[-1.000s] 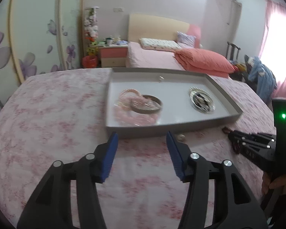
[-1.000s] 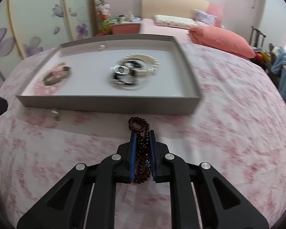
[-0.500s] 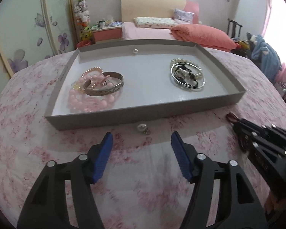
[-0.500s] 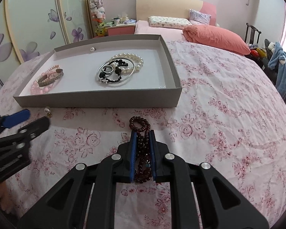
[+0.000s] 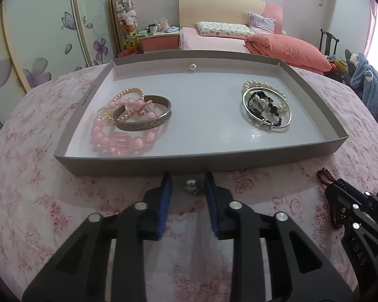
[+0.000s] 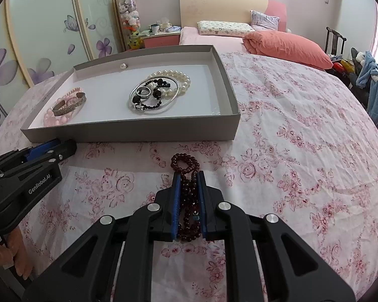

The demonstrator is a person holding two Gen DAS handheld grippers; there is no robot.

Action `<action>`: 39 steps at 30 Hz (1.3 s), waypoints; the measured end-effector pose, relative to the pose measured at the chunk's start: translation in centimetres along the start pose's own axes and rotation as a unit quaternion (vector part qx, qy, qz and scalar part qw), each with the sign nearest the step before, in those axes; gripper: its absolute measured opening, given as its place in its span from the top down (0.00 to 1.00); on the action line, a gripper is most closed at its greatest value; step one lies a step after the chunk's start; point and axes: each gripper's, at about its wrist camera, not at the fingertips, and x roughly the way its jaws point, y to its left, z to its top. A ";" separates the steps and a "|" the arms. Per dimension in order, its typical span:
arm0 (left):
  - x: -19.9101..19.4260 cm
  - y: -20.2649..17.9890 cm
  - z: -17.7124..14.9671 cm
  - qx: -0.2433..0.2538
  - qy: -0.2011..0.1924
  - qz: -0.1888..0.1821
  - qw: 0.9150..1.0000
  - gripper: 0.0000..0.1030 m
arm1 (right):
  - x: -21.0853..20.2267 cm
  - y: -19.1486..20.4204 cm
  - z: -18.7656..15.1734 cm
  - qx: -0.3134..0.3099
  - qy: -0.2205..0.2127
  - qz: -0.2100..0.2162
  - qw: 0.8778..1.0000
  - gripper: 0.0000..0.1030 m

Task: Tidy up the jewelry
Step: 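Grasp the second pearl earring with the left tool, then carry the dark red bead strand and pearl earring into the tray and release both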

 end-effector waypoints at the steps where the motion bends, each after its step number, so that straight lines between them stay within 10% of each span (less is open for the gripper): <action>1: 0.0 0.2 0.0 0.000 0.000 -0.001 1.000 0.86 | 0.0 0.0 0.0 -0.001 0.000 -0.002 1.000 0.86; 14: -2.3 6.8 -2.9 0.021 0.003 -0.017 1.000 0.86 | 0.1 4.3 -0.2 -0.041 0.006 0.028 0.999 0.87; 39: -2.3 6.5 -3.1 0.030 0.001 -0.028 0.999 0.81 | 0.0 5.1 -0.3 -0.040 0.004 0.041 0.998 0.86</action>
